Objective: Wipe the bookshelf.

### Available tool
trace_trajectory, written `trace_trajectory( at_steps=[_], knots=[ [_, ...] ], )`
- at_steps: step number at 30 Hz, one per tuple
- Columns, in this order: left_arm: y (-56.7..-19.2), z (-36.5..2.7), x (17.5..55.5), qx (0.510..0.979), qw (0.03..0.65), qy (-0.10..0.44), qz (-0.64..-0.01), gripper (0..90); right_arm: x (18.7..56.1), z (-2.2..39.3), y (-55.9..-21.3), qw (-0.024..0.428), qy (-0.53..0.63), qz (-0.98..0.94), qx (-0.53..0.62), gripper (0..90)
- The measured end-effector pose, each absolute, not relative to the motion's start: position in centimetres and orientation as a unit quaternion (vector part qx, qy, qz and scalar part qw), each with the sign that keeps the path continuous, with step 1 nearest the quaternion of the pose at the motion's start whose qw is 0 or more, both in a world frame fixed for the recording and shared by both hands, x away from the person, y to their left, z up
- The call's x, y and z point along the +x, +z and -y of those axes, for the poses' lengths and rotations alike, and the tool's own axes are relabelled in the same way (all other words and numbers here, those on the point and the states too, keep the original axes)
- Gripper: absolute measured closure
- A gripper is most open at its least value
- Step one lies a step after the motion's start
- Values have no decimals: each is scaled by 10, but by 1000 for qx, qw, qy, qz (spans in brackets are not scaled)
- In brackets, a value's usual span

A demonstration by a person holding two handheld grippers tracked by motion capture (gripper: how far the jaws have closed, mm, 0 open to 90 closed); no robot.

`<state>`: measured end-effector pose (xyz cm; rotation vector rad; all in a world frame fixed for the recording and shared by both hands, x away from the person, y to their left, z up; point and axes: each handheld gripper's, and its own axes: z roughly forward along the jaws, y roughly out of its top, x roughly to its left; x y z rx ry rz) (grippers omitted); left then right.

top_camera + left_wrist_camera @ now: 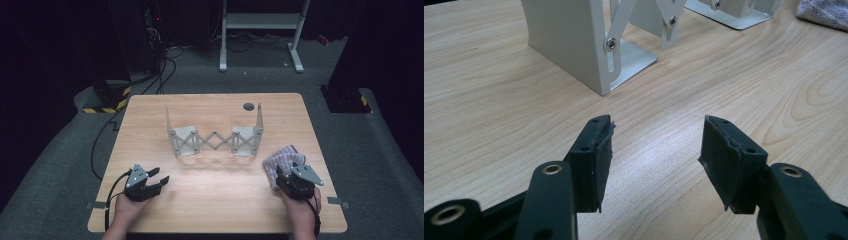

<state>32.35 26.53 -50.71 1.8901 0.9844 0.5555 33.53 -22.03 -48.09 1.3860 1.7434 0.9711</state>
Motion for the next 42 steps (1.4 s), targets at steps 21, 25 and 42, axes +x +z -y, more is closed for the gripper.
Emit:
trace_trajectory(
  at_steps=[21, 25, 42],
  knots=[
    [-506, -273, 321, 756, 462, 225, -406, 463, 427, 141, -467, 341, 390, -684, 513, 650],
    [-507, -273, 321, 755, 463, 223, -407, 464, 453, 139, -465, 338, 386, -682, 522, 669],
    [-507, -266, 321, 762, 458, 222, -401, 465, 431, 146, -467, 338, 389, -673, 531, 489]
  ],
)
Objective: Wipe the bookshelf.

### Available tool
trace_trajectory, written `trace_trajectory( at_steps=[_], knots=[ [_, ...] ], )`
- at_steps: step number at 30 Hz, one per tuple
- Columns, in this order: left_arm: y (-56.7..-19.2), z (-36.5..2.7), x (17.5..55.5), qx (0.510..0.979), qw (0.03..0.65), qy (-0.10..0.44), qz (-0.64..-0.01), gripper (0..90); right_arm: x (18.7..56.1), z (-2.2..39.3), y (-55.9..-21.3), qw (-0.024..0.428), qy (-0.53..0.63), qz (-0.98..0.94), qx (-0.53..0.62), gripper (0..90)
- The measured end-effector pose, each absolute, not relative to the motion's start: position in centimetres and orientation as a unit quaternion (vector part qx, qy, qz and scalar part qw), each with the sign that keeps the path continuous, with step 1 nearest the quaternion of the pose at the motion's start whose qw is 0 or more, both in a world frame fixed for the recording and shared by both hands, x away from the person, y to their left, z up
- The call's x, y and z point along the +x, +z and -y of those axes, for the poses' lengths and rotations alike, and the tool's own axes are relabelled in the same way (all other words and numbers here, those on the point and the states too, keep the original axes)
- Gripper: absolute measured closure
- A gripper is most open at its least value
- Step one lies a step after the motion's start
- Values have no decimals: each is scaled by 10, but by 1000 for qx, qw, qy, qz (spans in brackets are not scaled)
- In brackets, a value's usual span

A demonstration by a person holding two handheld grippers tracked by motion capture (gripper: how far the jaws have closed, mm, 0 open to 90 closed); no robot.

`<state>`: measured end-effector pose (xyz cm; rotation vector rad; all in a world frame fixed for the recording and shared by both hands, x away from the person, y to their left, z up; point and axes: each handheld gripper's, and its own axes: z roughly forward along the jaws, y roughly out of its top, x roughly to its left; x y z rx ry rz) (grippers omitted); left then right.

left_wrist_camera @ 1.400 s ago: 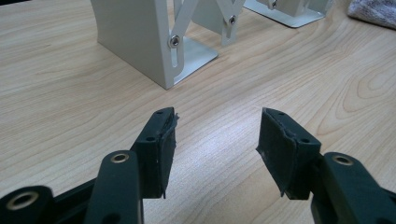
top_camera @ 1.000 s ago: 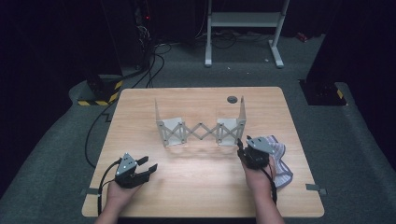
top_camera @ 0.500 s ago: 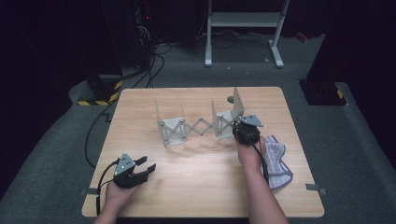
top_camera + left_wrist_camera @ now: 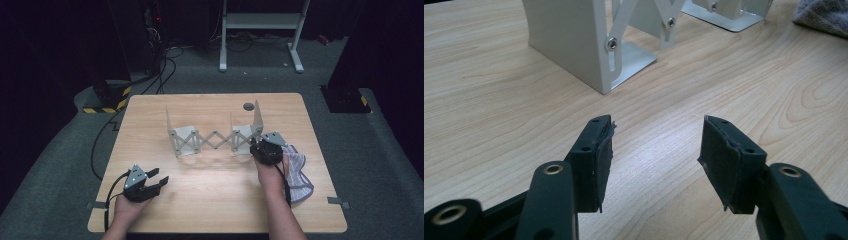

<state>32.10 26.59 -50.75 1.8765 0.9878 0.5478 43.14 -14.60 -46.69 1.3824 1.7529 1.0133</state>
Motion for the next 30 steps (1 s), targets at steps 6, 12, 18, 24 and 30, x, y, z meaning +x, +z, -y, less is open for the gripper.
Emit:
trace_trajectory(
  at_steps=[6, 12, 18, 24, 30],
  knots=[
    [-510, -265, 322, 765, 455, 219, -401, 465, 416, 148, -471, 321, 414, -668, 528, 467],
    [-509, -264, 322, 764, 455, 221, -400, 465, 393, 133, -462, 331, 445, -670, 493, 523],
    [-509, -264, 321, 766, 454, 220, -399, 465, 386, 88, -444, 323, 478, -686, 443, 537],
    [-508, -264, 318, 767, 454, 221, -396, 465, 403, 37, -431, 319, 486, -694, 424, 488],
    [-508, -266, 317, 765, 456, 220, -398, 465, 437, 7, -431, 328, 460, -700, 437, 482]
  ],
)
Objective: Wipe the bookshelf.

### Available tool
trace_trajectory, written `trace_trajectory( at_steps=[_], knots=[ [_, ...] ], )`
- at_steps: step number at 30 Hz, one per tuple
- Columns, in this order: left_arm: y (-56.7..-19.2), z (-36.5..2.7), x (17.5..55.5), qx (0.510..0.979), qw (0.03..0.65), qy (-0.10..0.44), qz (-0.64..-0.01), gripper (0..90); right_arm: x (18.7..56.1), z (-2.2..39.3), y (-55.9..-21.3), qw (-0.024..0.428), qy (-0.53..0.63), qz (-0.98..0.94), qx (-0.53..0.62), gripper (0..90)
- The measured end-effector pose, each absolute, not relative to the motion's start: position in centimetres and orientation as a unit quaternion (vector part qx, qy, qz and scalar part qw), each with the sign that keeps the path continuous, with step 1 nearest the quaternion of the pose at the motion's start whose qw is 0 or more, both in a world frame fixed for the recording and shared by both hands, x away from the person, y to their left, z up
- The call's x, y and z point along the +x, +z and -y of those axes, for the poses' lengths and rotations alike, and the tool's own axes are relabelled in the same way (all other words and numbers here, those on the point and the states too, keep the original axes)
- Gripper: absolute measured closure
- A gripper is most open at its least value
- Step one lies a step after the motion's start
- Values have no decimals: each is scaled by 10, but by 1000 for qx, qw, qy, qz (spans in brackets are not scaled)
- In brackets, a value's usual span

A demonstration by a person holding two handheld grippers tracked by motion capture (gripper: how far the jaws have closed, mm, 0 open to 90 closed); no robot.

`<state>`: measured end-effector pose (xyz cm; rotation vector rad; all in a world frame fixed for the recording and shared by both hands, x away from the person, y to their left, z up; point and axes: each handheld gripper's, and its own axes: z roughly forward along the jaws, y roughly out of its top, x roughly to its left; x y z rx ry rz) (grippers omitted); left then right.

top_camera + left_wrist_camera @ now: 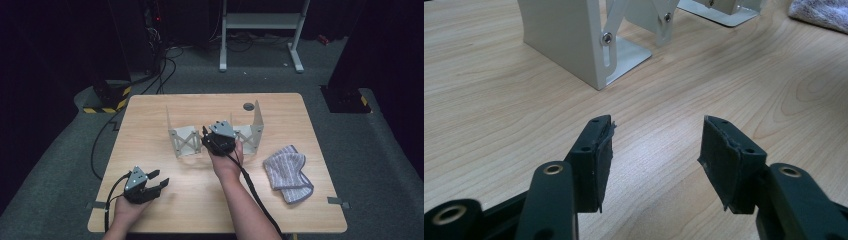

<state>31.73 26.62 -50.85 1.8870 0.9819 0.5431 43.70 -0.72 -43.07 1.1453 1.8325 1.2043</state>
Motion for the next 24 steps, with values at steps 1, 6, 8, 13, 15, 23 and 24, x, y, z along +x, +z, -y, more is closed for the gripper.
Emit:
trace_trajectory(
  at_steps=[1, 6, 8, 13, 15, 23, 24],
  knots=[
    [-508, -267, 317, 764, 456, 221, -399, 465, 440, 6, -432, 330, 456, -700, 440, 485],
    [-509, -269, 317, 763, 456, 221, -402, 465, 451, 4, -448, 305, 429, -716, 459, 459],
    [-508, -269, 317, 763, 456, 221, -402, 465, 448, 5, -451, 296, 434, -717, 458, 462],
    [-509, -268, 317, 764, 454, 222, -401, 465, 435, 10, -450, 294, 442, -720, 447, 458],
    [-509, -268, 317, 765, 453, 221, -401, 465, 428, 15, -449, 294, 447, -721, 440, 454],
    [-509, -267, 318, 765, 452, 222, -401, 465, 401, 34, -448, 293, 463, -721, 424, 433],
    [-509, -267, 318, 765, 452, 222, -402, 465, 398, 37, -449, 291, 466, -721, 423, 431]
  ],
)
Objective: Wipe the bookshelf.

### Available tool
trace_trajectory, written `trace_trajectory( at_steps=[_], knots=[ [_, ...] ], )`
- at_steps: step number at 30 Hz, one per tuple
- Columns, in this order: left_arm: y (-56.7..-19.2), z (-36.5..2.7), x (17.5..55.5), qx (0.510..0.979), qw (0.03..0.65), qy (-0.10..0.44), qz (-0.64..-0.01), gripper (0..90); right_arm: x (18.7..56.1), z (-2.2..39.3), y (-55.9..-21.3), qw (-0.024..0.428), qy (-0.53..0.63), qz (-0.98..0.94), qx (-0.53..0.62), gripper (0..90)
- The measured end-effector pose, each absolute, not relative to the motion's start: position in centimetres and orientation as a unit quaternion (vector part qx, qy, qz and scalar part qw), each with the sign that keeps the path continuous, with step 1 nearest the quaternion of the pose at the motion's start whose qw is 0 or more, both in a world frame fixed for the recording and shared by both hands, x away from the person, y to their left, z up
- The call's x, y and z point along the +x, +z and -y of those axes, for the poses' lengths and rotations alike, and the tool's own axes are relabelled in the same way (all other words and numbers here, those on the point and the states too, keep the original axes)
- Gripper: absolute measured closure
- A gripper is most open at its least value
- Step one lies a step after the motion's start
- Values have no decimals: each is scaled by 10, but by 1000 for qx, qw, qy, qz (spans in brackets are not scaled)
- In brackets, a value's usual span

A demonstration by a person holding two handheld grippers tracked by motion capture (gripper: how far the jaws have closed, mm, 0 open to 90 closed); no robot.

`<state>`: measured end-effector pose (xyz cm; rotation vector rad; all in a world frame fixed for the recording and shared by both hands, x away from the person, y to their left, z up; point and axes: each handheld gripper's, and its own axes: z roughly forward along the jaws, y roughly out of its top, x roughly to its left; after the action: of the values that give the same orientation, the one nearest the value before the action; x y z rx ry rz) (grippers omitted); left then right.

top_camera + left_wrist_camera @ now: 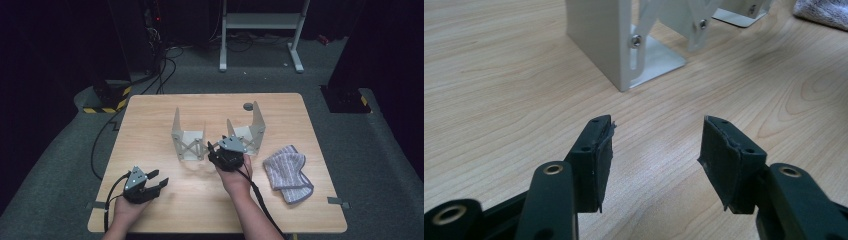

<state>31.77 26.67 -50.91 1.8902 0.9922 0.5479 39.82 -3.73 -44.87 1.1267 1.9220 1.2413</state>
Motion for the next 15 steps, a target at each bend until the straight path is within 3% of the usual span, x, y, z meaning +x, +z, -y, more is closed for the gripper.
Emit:
trace_trajectory(
  at_steps=[15],
  knots=[
    [-510, -265, 318, 767, 451, 222, -399, 465, 360, 83, -447, 311, 467, -716, 415, 437]
  ],
)
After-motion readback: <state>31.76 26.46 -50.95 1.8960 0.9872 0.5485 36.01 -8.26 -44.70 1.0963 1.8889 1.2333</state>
